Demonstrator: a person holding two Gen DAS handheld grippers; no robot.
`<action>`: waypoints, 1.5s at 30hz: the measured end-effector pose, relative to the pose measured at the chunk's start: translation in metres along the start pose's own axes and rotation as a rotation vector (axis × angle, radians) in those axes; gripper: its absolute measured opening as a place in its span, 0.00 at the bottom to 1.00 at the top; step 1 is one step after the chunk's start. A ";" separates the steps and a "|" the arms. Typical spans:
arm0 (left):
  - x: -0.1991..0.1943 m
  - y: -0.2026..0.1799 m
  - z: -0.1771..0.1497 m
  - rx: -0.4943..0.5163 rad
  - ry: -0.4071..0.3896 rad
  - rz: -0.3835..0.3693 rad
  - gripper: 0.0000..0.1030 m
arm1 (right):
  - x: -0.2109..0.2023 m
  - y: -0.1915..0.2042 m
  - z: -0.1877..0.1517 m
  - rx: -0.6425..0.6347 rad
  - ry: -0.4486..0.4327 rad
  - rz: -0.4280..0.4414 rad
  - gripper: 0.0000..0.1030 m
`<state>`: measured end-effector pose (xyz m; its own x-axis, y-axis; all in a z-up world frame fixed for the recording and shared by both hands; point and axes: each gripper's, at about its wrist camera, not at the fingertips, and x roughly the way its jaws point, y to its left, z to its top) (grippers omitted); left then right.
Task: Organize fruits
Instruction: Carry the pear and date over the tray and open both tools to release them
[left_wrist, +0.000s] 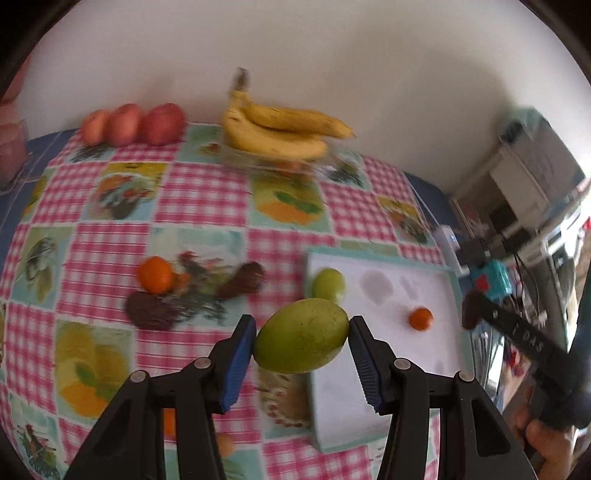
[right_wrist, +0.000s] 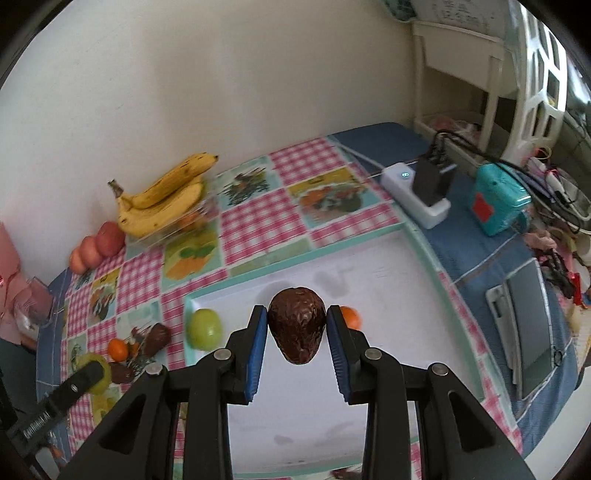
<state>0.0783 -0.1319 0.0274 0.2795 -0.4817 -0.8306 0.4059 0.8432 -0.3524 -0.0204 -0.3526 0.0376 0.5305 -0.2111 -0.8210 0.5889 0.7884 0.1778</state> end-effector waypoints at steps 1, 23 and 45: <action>0.005 -0.009 -0.003 0.019 0.013 -0.010 0.53 | -0.001 -0.002 0.000 0.000 -0.003 -0.005 0.33; 0.085 -0.068 -0.045 0.182 0.193 0.037 0.53 | 0.059 -0.040 -0.020 0.033 0.198 -0.063 0.33; 0.112 -0.066 -0.054 0.189 0.253 0.073 0.53 | 0.086 -0.036 -0.029 -0.005 0.277 -0.091 0.33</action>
<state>0.0355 -0.2284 -0.0660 0.0984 -0.3274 -0.9397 0.5538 0.8026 -0.2217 -0.0135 -0.3825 -0.0554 0.2884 -0.1162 -0.9504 0.6233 0.7763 0.0942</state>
